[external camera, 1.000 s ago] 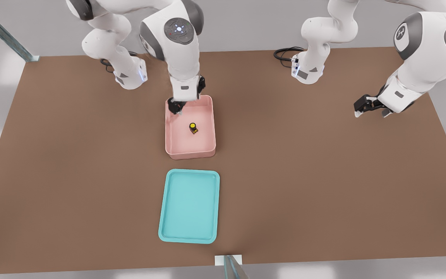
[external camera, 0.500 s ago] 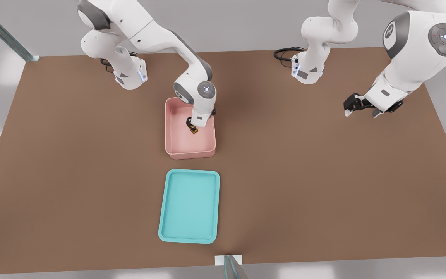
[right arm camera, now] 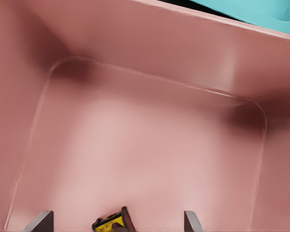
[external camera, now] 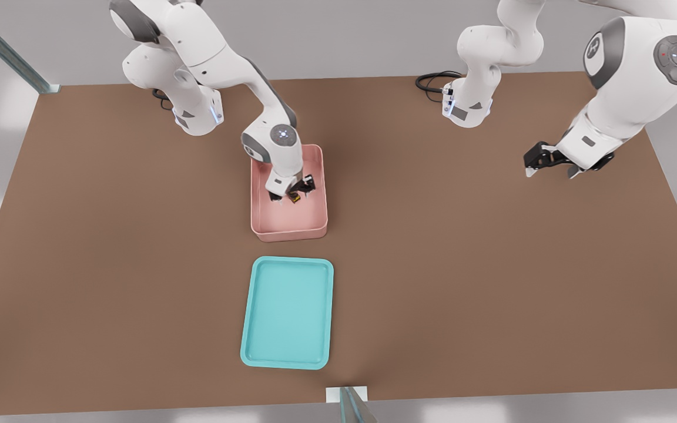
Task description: The left arm remains still, and the right arm places the button from the box into the tray
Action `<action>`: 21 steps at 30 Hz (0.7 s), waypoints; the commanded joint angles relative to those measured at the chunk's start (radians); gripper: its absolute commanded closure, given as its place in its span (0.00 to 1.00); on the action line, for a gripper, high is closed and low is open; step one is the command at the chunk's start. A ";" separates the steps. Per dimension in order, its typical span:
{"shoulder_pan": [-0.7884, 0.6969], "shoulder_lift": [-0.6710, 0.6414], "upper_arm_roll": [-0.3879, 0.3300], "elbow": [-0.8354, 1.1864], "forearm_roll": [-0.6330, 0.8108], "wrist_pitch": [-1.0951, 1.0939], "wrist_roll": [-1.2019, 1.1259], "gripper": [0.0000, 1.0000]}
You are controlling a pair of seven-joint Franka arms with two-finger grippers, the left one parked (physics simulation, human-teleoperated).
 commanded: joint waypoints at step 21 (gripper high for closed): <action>-0.001 0.010 0.001 -0.063 -0.005 0.193 0.136 0.52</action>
